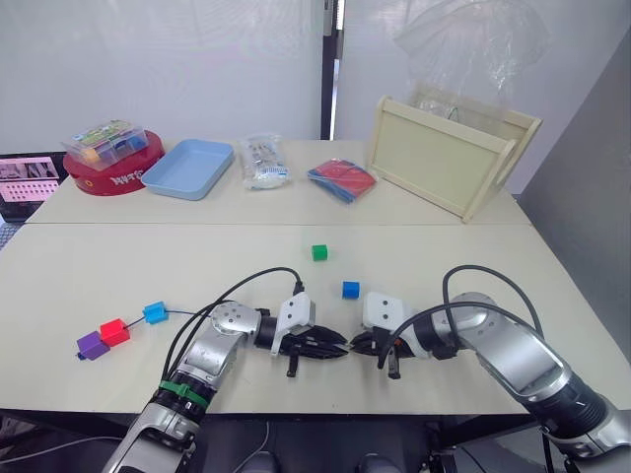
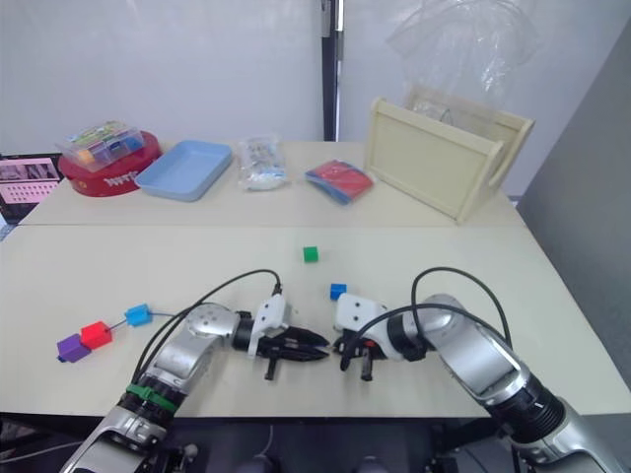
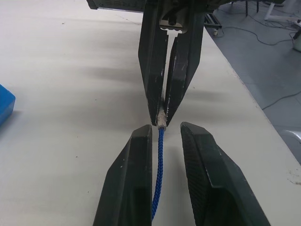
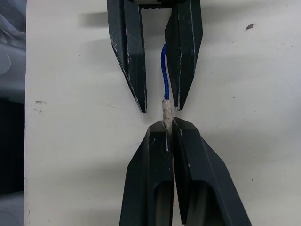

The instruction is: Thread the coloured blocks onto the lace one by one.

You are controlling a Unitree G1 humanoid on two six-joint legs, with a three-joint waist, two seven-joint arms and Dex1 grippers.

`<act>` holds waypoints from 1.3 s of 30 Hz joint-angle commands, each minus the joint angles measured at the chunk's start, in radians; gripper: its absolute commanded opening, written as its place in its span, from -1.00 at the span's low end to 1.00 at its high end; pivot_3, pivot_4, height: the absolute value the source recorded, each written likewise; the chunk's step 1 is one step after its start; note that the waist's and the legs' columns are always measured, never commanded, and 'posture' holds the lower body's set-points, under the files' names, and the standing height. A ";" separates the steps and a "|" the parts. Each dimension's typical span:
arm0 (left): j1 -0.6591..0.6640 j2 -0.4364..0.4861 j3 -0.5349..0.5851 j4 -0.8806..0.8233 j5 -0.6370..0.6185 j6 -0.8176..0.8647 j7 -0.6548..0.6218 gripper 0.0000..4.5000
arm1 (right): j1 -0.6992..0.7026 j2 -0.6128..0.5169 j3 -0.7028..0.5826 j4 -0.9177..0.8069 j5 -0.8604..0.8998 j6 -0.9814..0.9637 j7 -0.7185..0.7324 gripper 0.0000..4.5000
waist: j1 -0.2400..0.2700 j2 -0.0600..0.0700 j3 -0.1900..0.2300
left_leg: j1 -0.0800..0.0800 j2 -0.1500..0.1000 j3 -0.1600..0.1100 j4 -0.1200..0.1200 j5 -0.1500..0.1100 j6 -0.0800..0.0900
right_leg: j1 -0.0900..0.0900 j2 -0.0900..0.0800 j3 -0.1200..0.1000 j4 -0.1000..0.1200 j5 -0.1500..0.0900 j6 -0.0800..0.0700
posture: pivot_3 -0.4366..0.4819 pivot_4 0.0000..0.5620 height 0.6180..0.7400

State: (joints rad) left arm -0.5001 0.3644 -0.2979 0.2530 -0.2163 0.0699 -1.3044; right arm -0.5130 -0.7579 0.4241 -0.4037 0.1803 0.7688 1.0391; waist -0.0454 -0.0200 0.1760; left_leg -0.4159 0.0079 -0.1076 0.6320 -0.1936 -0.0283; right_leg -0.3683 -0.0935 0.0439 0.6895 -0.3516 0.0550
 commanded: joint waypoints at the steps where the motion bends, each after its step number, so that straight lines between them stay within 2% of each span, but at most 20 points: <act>1: -0.009 -0.008 -0.004 -0.019 -0.009 -0.003 -0.006 -0.56 | -0.006 0.002 -0.011 -0.028 0.009 0.001 0.000 -1.00 | 0.000 0.000 0.000 | 0.000 0.000 0.000 0.000 0.000 0.000 | 0.000 0.000 0.000 0.000 0.000 0.000 | -0.05 -0.47 1.00; 6: -0.011 -0.009 -0.005 -0.017 -0.010 0.003 -0.014 -0.56 | -0.006 0.004 -0.013 -0.029 0.009 0.002 -0.003 -1.00 | 0.000 0.000 0.000 | 0.000 0.000 0.000 0.000 0.000 0.000 | 0.000 0.000 0.000 0.000 0.000 0.000 | -0.05 -0.47 1.00; 9: -0.011 -0.007 -0.007 -0.016 -0.008 0.003 -0.017 -0.92 | -0.006 0.004 -0.013 -0.029 0.009 0.002 -0.003 -1.00 | 0.000 0.000 0.000 | 0.000 0.000 0.000 0.000 0.000 0.000 | 0.000 0.000 0.000 0.000 0.000 0.000 | -0.05 -0.47 1.00; 10: -0.012 -0.007 -0.008 -0.015 -0.007 0.002 -0.017 -0.99 | -0.006 0.005 -0.013 -0.029 0.009 0.003 -0.004 -1.00 | 0.000 0.000 0.000 | 0.000 0.000 0.000 0.000 0.000 0.000 | 0.000 0.000 0.000 0.000 0.000 0.000 | -0.05 -0.47 1.00; 18: -0.016 -0.011 -0.007 -0.006 0.002 -0.004 -0.010 -0.99 | -0.004 0.003 -0.006 -0.042 0.008 0.009 -0.004 -1.00 | 0.000 0.000 0.000 | 0.000 0.000 0.000 0.000 0.000 0.000 | 0.000 0.000 0.000 0.000 0.000 0.000 | -0.05 -0.47 1.00; 22: -0.021 -0.009 -0.004 0.001 0.007 -0.008 -0.012 -0.99 | 0.007 -0.004 -0.051 -0.078 0.066 0.085 0.003 -1.00 | 0.001 0.000 0.000 | 0.000 0.000 0.000 0.000 0.000 0.000 | 0.000 0.000 0.000 0.000 0.000 0.000 | -0.05 -0.47 1.00; 23: -0.023 -0.009 -0.001 0.003 0.007 -0.009 -0.013 -1.00 | 0.013 -0.010 -0.068 -0.091 0.083 0.101 0.006 -0.70 | 0.002 0.000 0.000 | 0.000 0.000 0.000 0.000 0.000 0.000 | 0.000 0.000 0.000 0.000 0.000 0.000 | -0.05 -0.47 1.00; 24: -0.024 -0.008 0.000 0.005 0.007 -0.010 -0.014 -1.00 | 0.018 -0.014 -0.080 -0.100 0.096 0.112 0.005 -0.60 | 0.002 0.000 0.000 | 0.000 0.000 0.000 0.000 0.000 0.000 | 0.000 0.000 0.000 0.000 0.000 0.000 | -0.05 -0.47 1.00; 26: -0.026 -0.005 0.005 0.009 0.007 -0.013 -0.015 -1.00 | 0.042 -0.026 -0.128 -0.126 0.133 0.137 0.001 -0.27 | 0.003 0.000 0.000 | 0.000 0.000 0.000 0.000 0.000 0.000 | 0.000 0.000 0.000 0.000 0.000 0.000 | -0.05 -0.47 1.00; 31: -0.022 0.018 0.024 0.017 -0.002 -0.020 -0.028 -1.00 | 0.168 -0.065 -0.317 -0.207 0.257 0.156 0.000 0.50 | 0.005 0.000 0.000 | 0.000 0.000 0.000 0.000 0.000 0.000 | 0.001 0.000 0.000 -0.002 0.000 0.000 | -0.05 -0.47 1.00; 32: -0.020 0.025 0.028 0.016 -0.005 -0.021 -0.031 -1.00 | 0.194 -0.068 -0.358 -0.218 0.272 0.145 -0.006 0.60 | 0.006 0.000 0.000 | 0.000 0.000 0.000 0.000 0.000 0.000 | 0.001 0.000 0.000 -0.002 0.000 0.000 | -0.05 -0.47 1.00; 34: -0.017 0.037 0.036 0.015 -0.011 -0.021 -0.036 -1.00 | 0.240 -0.041 -0.437 -0.233 0.294 0.122 -0.051 0.93 | 0.005 0.000 0.000 | 0.000 0.000 0.000 0.000 0.000 0.000 | 0.001 0.000 0.000 -0.002 0.000 0.000 | -0.05 -0.47 1.00; 39: -0.006 0.058 0.061 0.004 -0.024 -0.012 -0.036 -1.00 | 0.350 0.054 -0.587 -0.248 0.319 0.050 -0.164 0.97 | 0.005 0.000 0.000 | 0.000 0.000 0.000 0.000 0.000 0.000 | 0.001 0.000 0.000 -0.002 0.000 0.000 | -0.05 -0.47 1.00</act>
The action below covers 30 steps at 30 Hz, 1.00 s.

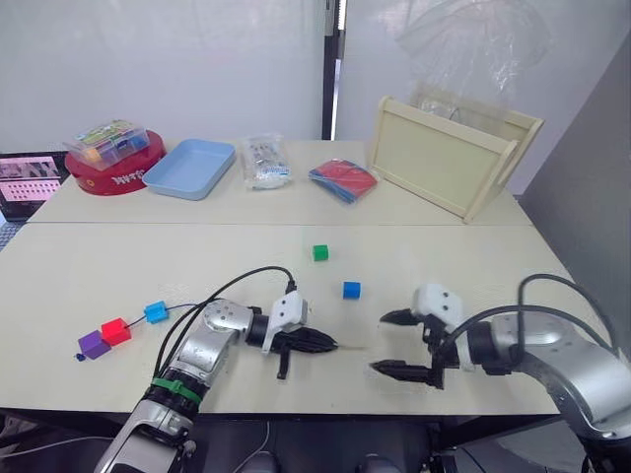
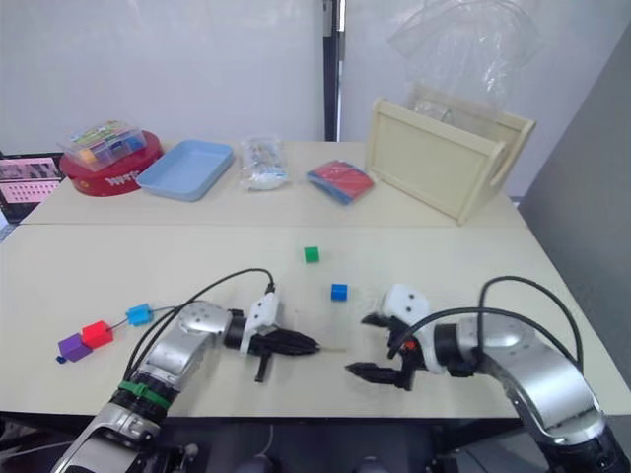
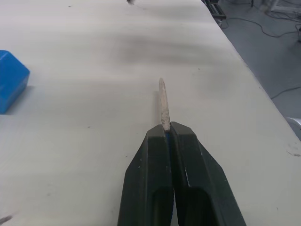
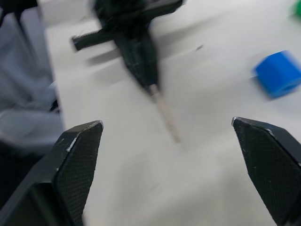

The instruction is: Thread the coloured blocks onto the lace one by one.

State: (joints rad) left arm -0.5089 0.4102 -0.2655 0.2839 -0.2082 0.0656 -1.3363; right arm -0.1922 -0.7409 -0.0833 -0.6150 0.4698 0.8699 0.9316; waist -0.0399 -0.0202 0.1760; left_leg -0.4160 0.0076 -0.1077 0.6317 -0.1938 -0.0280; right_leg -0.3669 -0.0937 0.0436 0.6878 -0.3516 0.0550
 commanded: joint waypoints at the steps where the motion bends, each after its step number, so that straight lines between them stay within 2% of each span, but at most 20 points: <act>1: 0.006 0.013 0.035 -0.031 -0.037 -0.002 -0.001 -1.00 | 0.040 0.061 -0.098 -0.038 0.036 -0.059 -0.085 0.97 | -0.002 0.000 0.000 | 0.000 0.000 0.000 0.000 0.000 0.000 | 0.000 0.000 0.000 0.000 0.000 0.000 | -0.05 -0.47 1.00; 4: 0.022 0.022 0.049 -0.055 -0.058 0.020 0.000 -1.00 | 0.062 0.154 -0.120 -0.042 0.063 -0.066 -0.177 0.97 | -0.004 0.000 0.000 | 0.000 0.000 0.000 0.000 0.000 0.000 | 0.000 0.000 0.000 0.001 0.000 0.000 | -0.05 -0.47 1.00; 7: 0.052 0.045 0.065 -0.099 -0.075 0.036 -0.001 -1.00 | 0.067 0.241 -0.047 -0.019 0.001 -0.114 -0.272 0.97 | -0.008 0.000 0.000 | 0.001 0.000 0.000 -0.001 0.000 0.000 | 0.000 0.000 0.001 0.001 0.000 0.000 | -0.05 -0.47 1.00; 11: 0.097 0.100 0.111 -0.159 -0.100 0.059 0.015 -1.00 | 0.019 0.382 0.089 0.110 -0.139 -0.211 -0.436 0.97 | -0.015 0.001 0.000 | 0.002 0.001 0.000 -0.002 0.000 -0.001 | 0.000 0.001 0.001 0.002 0.000 0.000 | -0.05 -0.47 1.00; 17: 0.160 0.152 0.154 -0.236 -0.126 0.113 0.051 -1.00 | -0.068 0.513 0.140 0.264 -0.227 -0.278 -0.575 0.97 | -0.013 0.001 0.000 | 0.002 0.000 0.000 -0.003 0.001 -0.002 | -0.001 0.000 0.002 0.002 0.000 0.000 | -0.05 -0.47 1.00; 21: 0.191 0.175 0.172 -0.275 -0.137 0.130 0.074 -1.00 | -0.126 0.565 0.132 0.350 -0.260 -0.291 -0.646 0.97 | -0.013 0.001 0.000 | 0.003 0.001 0.000 -0.004 0.002 -0.003 | -0.001 0.001 0.002 0.002 0.000 0.000 | -0.05 -0.47 1.00; 30: 0.223 0.204 0.193 -0.330 -0.165 0.163 0.091 -1.00 | -0.159 0.615 0.184 0.432 -0.283 -0.282 -0.663 0.97 | -0.018 0.001 0.000 | 0.003 0.001 0.000 -0.004 0.002 -0.003 | -0.002 0.001 0.002 0.003 0.000 0.000 | -0.05 -0.47 1.00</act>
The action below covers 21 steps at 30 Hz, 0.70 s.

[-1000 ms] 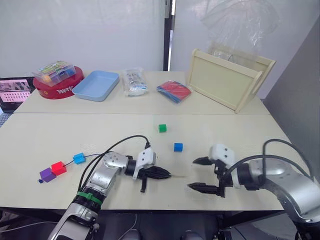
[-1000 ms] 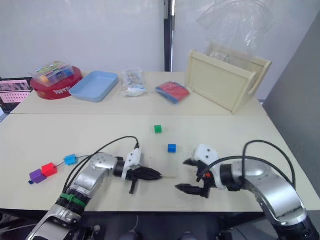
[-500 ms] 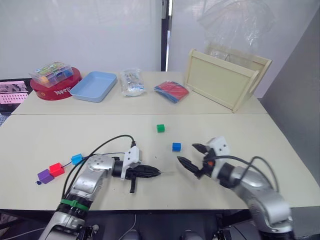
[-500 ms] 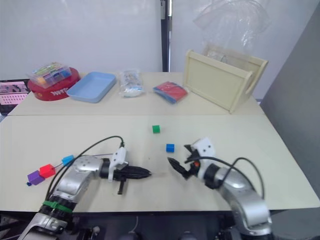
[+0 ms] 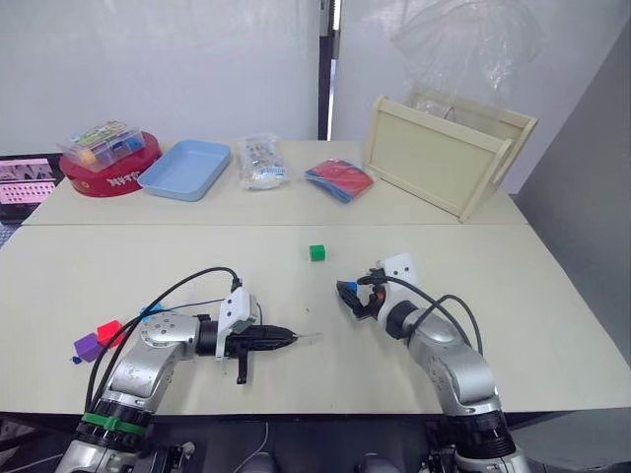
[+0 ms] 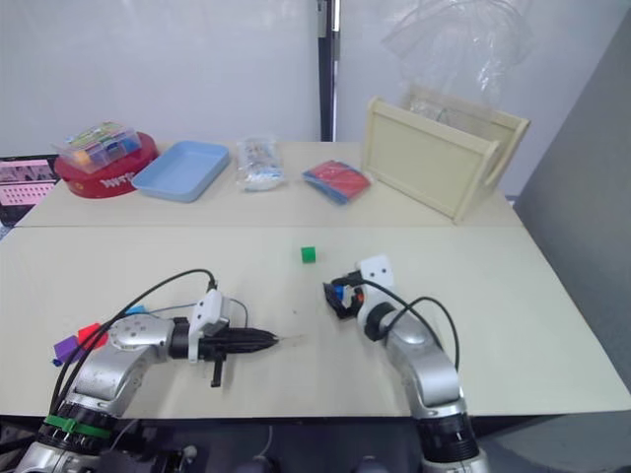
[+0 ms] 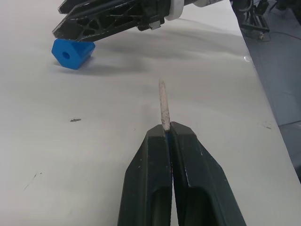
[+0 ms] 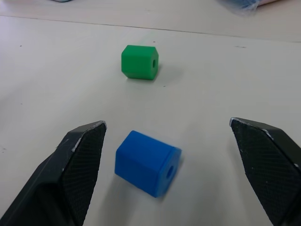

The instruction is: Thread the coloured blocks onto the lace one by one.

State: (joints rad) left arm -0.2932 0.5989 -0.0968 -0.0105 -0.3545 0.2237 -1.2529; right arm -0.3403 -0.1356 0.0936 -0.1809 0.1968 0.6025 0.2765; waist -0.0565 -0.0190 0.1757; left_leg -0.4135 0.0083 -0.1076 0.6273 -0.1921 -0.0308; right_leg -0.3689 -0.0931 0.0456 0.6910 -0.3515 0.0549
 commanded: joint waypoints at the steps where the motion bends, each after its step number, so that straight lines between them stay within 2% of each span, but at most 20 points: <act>1: 0.008 0.019 0.027 -0.037 -0.022 0.012 0.010 -1.00 | -0.014 0.016 0.005 0.011 -0.009 -0.016 -0.013 0.97 | -0.002 0.000 0.000 | 0.000 0.000 0.000 0.000 0.000 0.000 | 0.000 0.000 0.000 0.000 0.000 0.000 | -0.05 -0.47 1.00; 3: 0.008 0.025 0.029 -0.040 -0.029 0.022 0.012 -1.00 | -0.026 0.028 -0.011 0.038 -0.006 -0.014 -0.028 0.74 | -0.006 0.000 0.000 | 0.000 0.000 0.000 0.000 0.000 0.000 | 0.000 0.000 0.000 0.001 0.000 0.000 | -0.05 -0.47 1.00; 10: -0.009 0.025 0.021 -0.037 -0.034 0.034 0.013 -1.00 | -0.041 0.036 -0.025 0.043 0.006 -0.013 -0.030 -0.30 | -0.011 0.000 0.000 | 0.000 0.000 0.000 0.000 0.000 0.000 | -0.001 0.000 0.000 0.002 0.000 0.000 | -0.05 -0.47 1.00; 16: -0.029 0.013 0.006 -0.016 -0.028 0.025 0.006 -1.00 | -0.011 0.013 -0.054 -0.056 0.040 0.030 -0.016 -0.31 | -0.011 0.000 0.000 | 0.000 0.000 0.000 0.000 0.000 0.000 | -0.001 0.000 0.000 0.002 0.000 0.000 | -0.05 -0.47 1.00; 21: -0.048 -0.009 -0.010 0.017 -0.023 0.009 -0.015 -1.00 | 0.138 -0.060 -0.060 -0.274 0.080 0.132 0.007 -0.31 | -0.006 0.000 0.000 | 0.000 0.000 0.000 0.000 0.000 0.000 | -0.001 0.000 0.000 0.002 0.000 0.000 | -0.05 -0.47 1.00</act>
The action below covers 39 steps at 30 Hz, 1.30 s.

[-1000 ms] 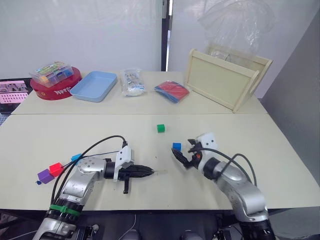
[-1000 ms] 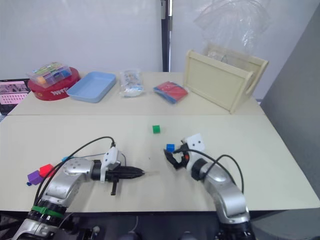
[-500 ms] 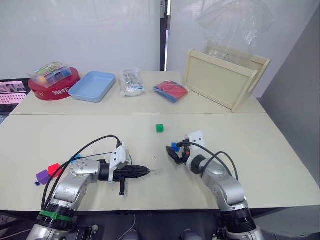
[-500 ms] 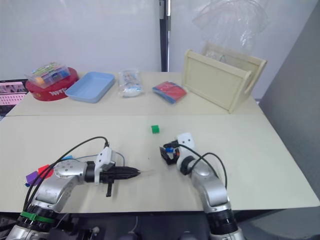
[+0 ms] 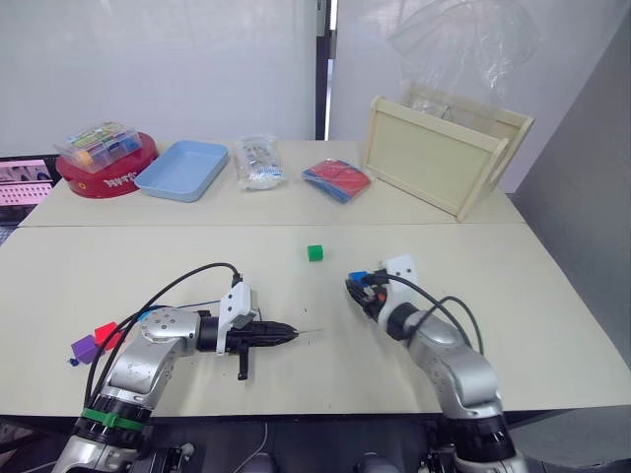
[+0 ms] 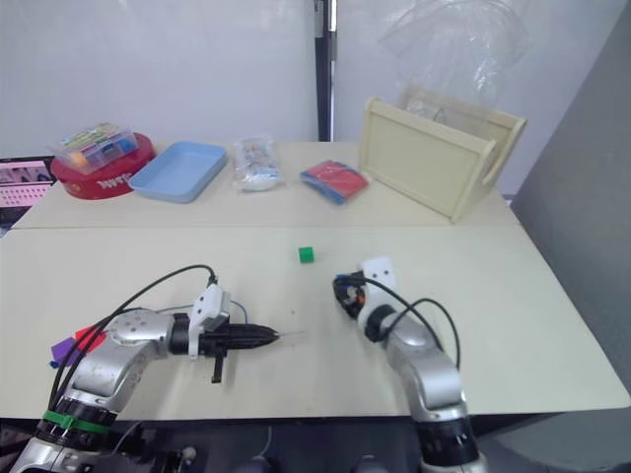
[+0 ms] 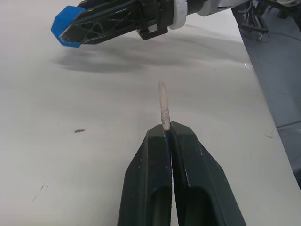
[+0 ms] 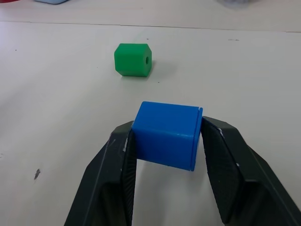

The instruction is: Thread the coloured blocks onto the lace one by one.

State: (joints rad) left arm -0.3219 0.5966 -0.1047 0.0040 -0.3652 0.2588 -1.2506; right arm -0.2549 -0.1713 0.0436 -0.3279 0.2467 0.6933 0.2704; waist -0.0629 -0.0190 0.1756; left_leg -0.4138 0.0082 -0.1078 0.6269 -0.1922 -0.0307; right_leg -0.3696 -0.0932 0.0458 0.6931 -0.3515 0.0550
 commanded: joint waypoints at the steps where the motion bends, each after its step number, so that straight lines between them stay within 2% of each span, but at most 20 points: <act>1: -0.025 -0.011 -0.006 0.014 -0.010 -0.032 -0.023 -1.00 | 0.096 -0.039 -0.008 -0.173 0.036 0.059 0.015 -0.31 | 0.001 0.000 0.000 | 0.000 0.000 0.000 0.000 0.000 0.000 | 0.000 0.000 0.000 0.000 0.000 0.000 | -0.05 -0.47 1.00; 8: -0.077 -0.035 -0.030 0.084 0.002 -0.065 -0.063 -1.00 | 0.305 -0.095 0.001 -0.348 0.034 0.121 0.000 -0.31 | 0.001 0.000 0.000 | 0.000 0.000 0.000 0.000 0.000 0.000 | 0.000 0.001 0.000 -0.001 0.000 0.000 | -0.05 -0.47 1.00; 13: -0.126 -0.044 -0.048 0.143 0.012 -0.085 -0.105 -1.00 | 0.384 -0.022 -0.014 -0.406 0.058 0.164 -0.058 -0.31 | 0.001 0.000 0.000 | 0.000 0.001 0.000 0.000 0.000 0.000 | 0.000 0.001 0.000 -0.001 0.000 0.000 | -0.05 -0.47 1.00; 15: -0.146 -0.052 -0.054 0.165 0.013 -0.092 -0.114 -1.00 | 0.386 -0.009 -0.025 -0.421 0.079 0.185 -0.055 0.16 | 0.002 0.000 0.000 | 0.000 0.001 0.000 0.000 0.000 0.000 | 0.000 0.001 0.000 -0.001 0.000 0.000 | -0.05 -0.47 1.00; 18: -0.158 -0.058 -0.061 0.181 0.016 -0.104 -0.122 -1.00 | 0.370 -0.050 -0.058 -0.453 0.132 0.248 -0.016 0.58 | 0.003 0.000 0.000 | 0.000 0.000 0.000 0.000 0.000 0.000 | 0.000 0.001 0.000 -0.002 0.000 0.000 | -0.05 -0.47 1.00; 20: -0.158 -0.063 -0.066 0.184 0.021 -0.120 -0.123 -1.00 | 0.328 -0.151 -0.089 -0.467 0.153 0.291 0.039 0.91 | 0.002 0.000 0.000 | 0.000 0.000 0.000 0.000 0.000 0.000 | 0.001 0.001 0.000 -0.002 0.000 0.000 | -0.05 -0.47 1.00; 21: -0.154 -0.064 -0.068 0.180 0.023 -0.127 -0.124 -1.00 | 0.299 -0.216 -0.114 -0.469 0.172 0.309 0.080 0.99 | 0.003 0.000 0.000 | 0.000 0.000 0.000 0.000 0.000 0.000 | 0.001 0.001 0.000 -0.002 0.000 0.000 | -0.05 -0.47 1.00; 26: -0.132 -0.068 -0.071 0.163 0.025 -0.143 -0.122 -1.00 | 0.158 -0.455 -0.190 -0.454 0.272 0.372 0.235 0.99 | 0.004 0.000 0.000 | 0.000 0.000 0.000 0.001 0.000 0.001 | 0.001 0.001 0.000 -0.003 0.000 0.000 | -0.05 -0.47 1.00; 28: -0.129 -0.073 -0.068 0.164 0.027 -0.151 -0.114 -1.00 | 0.088 -0.550 -0.179 -0.438 0.312 0.377 0.324 0.99 | 0.004 0.000 0.000 | 0.000 0.000 0.000 0.001 0.000 0.001 | 0.001 0.001 0.000 -0.003 0.000 0.000 | -0.05 -0.47 1.00; 31: -0.130 -0.085 -0.065 0.158 0.032 -0.152 -0.093 -1.00 | 0.046 -0.762 -0.056 -0.400 0.257 0.299 0.491 0.99 | 0.016 0.000 0.000 | -0.001 0.000 0.000 0.002 -0.001 0.001 | 0.003 0.001 -0.001 -0.005 0.000 0.000 | -0.05 -0.47 1.00; 33: -0.119 -0.087 -0.065 0.145 0.035 -0.152 -0.084 -1.00 | 0.015 -0.849 0.034 -0.354 0.198 0.210 0.571 0.99 | 0.019 0.000 0.000 | -0.001 0.000 0.000 0.002 -0.001 0.002 | 0.003 0.000 -0.001 -0.007 0.000 0.000 | -0.05 -0.47 1.00; 37: -0.091 -0.077 -0.069 0.106 0.037 -0.147 -0.073 -1.00 | -0.077 -0.890 0.172 -0.249 0.109 0.088 0.668 0.99 | 0.016 0.000 0.000 | -0.001 0.000 0.000 0.002 -0.001 0.002 | 0.004 0.000 0.000 -0.008 0.000 0.000 | -0.05 -0.47 1.00; 39: -0.081 -0.073 -0.073 0.093 0.044 -0.148 -0.066 -1.00 | -0.117 -0.875 0.217 -0.202 0.081 0.063 0.694 0.99 | 0.017 0.000 0.000 | -0.001 0.000 0.000 0.002 -0.001 0.002 | 0.003 0.000 -0.001 -0.008 0.000 0.000 | -0.05 -0.47 1.00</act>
State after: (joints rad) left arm -0.4070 0.5161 -0.1790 0.1383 -0.3198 0.1270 -1.3220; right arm -0.3494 -1.0480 0.2464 -0.5402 0.3549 0.7934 0.9399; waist -0.0461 -0.0190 0.1755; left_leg -0.4151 0.0078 -0.1075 0.6288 -0.1935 -0.0284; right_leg -0.3662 -0.0933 0.0452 0.6854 -0.3516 0.0550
